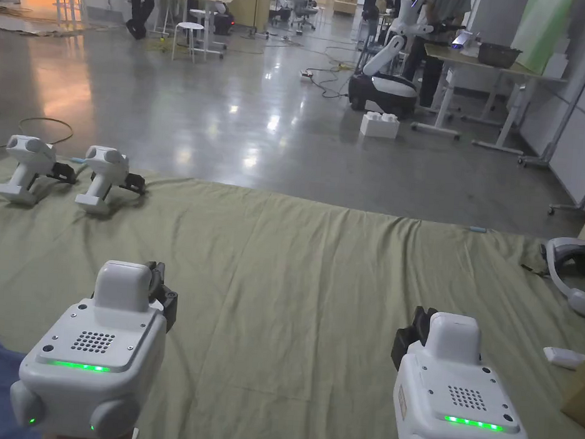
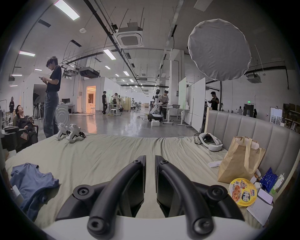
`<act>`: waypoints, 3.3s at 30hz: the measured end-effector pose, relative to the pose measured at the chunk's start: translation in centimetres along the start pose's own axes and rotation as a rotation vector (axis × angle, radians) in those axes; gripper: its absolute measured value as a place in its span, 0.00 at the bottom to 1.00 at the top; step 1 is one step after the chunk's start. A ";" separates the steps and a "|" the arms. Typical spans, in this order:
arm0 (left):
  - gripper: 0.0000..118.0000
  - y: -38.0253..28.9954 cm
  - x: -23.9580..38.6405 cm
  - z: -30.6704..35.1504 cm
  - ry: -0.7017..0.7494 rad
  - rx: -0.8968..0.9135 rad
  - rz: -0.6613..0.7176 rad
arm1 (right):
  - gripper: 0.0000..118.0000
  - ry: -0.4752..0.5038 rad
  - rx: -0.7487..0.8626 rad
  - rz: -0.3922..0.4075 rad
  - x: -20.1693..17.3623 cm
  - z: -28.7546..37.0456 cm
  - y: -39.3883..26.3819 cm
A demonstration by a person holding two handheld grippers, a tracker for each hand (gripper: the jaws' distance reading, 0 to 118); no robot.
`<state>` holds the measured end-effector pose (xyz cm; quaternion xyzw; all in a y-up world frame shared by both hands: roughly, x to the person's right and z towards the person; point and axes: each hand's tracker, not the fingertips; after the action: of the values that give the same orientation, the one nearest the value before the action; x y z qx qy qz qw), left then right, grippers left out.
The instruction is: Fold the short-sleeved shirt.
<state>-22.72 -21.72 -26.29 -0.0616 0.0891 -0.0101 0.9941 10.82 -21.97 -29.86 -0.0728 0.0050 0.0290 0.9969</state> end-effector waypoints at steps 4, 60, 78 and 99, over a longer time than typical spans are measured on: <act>0.08 -0.3 0.1 -0.1 -0.002 -0.005 -0.001 | 0.12 -0.003 -0.004 0.001 0.2 0.0 -0.2; 0.08 1.6 -4.6 2.2 -0.031 -0.071 0.171 | 0.12 -0.033 -0.064 -0.096 -1.4 0.8 1.6; 0.15 -8.9 -26.9 5.3 0.178 -0.728 0.173 | 0.12 0.119 -0.159 0.055 -7.3 0.0 -2.0; 0.21 -18.3 -23.9 1.2 0.099 -0.936 0.071 | 0.12 0.162 -0.229 0.124 -9.9 0.4 -4.0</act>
<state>-46.23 -38.95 -18.61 -0.4995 0.1336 0.0620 0.8537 1.14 -26.42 -28.72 -0.1875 0.0866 0.0847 0.9748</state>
